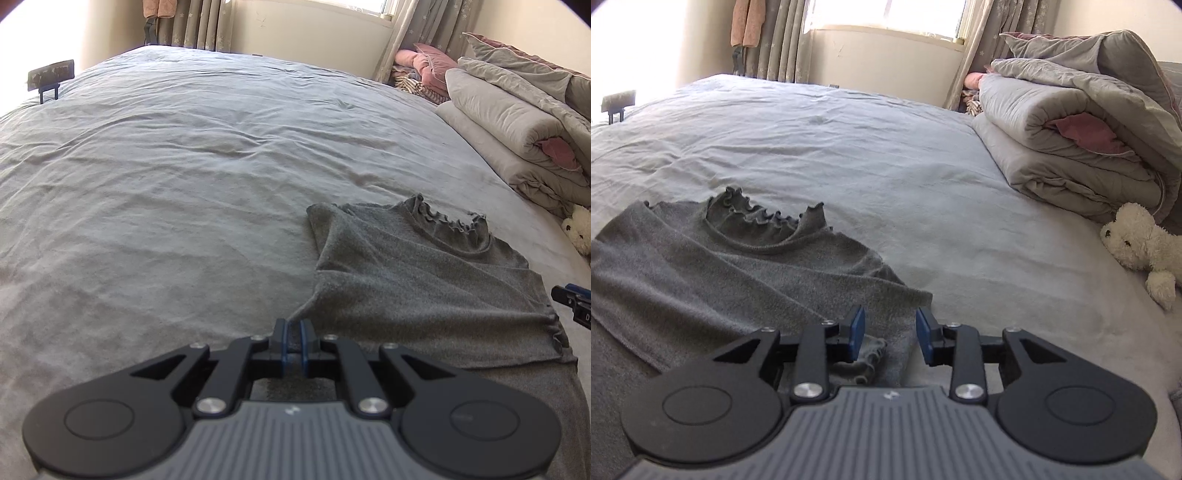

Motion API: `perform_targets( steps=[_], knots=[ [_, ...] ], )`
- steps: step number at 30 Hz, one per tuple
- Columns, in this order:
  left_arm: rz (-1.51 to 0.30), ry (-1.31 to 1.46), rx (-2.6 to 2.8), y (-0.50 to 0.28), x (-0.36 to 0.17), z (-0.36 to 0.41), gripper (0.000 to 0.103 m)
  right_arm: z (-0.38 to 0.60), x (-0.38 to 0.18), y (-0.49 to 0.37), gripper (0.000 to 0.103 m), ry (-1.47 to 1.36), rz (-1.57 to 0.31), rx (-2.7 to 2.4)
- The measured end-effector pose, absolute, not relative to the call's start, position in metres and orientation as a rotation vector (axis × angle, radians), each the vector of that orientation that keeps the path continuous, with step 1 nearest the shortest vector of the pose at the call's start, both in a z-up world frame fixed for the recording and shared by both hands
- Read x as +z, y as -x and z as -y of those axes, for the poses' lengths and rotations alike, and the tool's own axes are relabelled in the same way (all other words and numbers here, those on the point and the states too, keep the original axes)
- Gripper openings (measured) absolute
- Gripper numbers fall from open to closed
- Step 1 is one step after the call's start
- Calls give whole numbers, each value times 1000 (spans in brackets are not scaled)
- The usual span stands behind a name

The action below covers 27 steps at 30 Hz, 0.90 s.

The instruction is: Fold clothes

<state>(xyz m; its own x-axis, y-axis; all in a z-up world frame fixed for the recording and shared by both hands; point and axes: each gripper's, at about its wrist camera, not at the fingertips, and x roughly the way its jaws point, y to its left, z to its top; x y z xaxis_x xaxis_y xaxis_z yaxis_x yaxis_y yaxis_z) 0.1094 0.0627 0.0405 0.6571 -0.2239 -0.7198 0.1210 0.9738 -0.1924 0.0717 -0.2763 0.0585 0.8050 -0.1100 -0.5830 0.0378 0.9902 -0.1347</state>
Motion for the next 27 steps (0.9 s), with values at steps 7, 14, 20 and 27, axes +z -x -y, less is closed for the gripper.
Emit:
perform_targets(
  steps=[7,14,20,27],
  knots=[
    [-755,183,-260,-103,55,-62,14,250,26,-83,34,36,-769,66],
    [-805,69,-268,-105,29,-43,14,238,36,-66,35,72,-763,82],
    [-810,102,-255,-109,30,-52,14,239,51,-46,35,5,-727,77],
    [-818,113,-254,-109,31,-52,14,250,48,-46,35,-71,-879,90]
  ],
)
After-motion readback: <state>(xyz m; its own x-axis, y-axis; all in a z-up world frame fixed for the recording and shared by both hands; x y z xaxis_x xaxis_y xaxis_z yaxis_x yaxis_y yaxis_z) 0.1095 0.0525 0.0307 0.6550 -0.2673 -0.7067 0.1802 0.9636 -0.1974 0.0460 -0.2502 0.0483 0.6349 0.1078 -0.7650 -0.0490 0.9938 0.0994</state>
